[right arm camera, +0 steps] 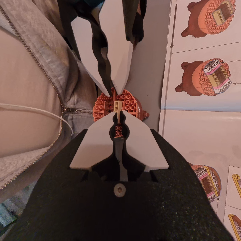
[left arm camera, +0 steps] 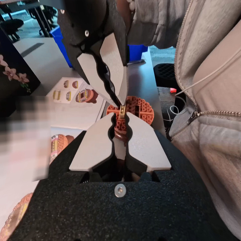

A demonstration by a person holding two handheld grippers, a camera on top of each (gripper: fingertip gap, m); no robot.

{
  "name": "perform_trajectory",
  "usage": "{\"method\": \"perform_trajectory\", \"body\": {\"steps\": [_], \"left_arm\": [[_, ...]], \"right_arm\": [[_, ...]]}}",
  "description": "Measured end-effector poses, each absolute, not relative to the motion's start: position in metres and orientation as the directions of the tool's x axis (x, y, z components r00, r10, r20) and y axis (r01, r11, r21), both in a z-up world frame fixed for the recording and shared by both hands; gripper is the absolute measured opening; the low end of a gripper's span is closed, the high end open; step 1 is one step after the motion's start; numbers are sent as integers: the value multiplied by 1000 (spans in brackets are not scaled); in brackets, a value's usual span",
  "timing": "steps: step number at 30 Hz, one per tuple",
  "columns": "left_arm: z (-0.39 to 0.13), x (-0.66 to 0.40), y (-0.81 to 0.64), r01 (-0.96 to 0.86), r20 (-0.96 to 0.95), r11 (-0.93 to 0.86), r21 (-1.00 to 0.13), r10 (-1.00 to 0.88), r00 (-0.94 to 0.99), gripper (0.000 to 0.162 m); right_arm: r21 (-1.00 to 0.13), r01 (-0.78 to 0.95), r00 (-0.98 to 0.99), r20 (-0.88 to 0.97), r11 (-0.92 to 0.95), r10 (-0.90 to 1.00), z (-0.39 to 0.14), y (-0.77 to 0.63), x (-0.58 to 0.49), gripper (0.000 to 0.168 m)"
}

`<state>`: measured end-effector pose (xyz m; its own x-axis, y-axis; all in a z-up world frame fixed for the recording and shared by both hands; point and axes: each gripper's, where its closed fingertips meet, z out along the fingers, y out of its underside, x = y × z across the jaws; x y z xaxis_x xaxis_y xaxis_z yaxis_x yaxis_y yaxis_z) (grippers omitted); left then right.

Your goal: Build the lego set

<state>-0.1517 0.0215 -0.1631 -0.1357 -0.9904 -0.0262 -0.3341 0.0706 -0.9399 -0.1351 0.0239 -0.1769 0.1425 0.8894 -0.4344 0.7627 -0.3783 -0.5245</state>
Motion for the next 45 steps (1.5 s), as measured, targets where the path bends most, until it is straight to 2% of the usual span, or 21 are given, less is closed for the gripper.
{"method": "perform_trajectory", "body": {"steps": [5, 8, 15, 23, 28, 30, 33, 35, 38, 41, 45], "left_arm": [[-158, -144, 18, -315, -7, 63, -947, -984, -177, 3], [-166, -141, 15, -366, 7, 65, -928, -982, -190, 0], [-171, -138, 14, -390, 162, -89, -916, -974, -157, 0], [-171, -137, 16, -397, 208, -145, -906, -971, -121, 0], [-171, -137, 16, -387, 180, -119, -914, -976, -125, 0], [-170, -137, 15, -369, 154, -94, -925, -979, -137, 0], [-167, -140, 11, -358, 124, -56, -932, -978, -169, 0], [-161, -144, 14, -332, 98, -43, -942, -984, -151, 10], [-161, -152, 15, -337, 87, -37, -941, -987, -135, 10], [-170, -156, 15, -364, 46, -4, -931, -993, -107, 12], [-178, -156, 11, -386, -8, 32, -922, -998, -65, 22]], "right_arm": [[-496, 789, 163, -401, -363, 901, -178, 24, -134, 3], [-490, 803, 171, -356, -339, 919, -178, 24, -134, 2], [-497, 814, 178, -279, -300, 944, -179, 25, -134, 0], [-479, 834, 186, -220, -272, 958, -180, 26, -134, 0], [-501, 835, 169, -157, -226, 973, -179, 26, -134, 0], [-529, 820, 175, -130, -217, 976, -178, 29, -134, 7], [-521, 809, 193, -200, -271, 960, -178, 25, -129, 18], [-545, 793, 196, -195, -273, 961, -171, 25, -130, 16], [-567, 786, 188, -158, -245, 969, -159, 26, -132, 8], [-514, 815, 203, -177, -267, 963, -163, 15, -134, 6], [-451, 839, 266, -147, -304, 953, -172, 13, -133, 14]]}}
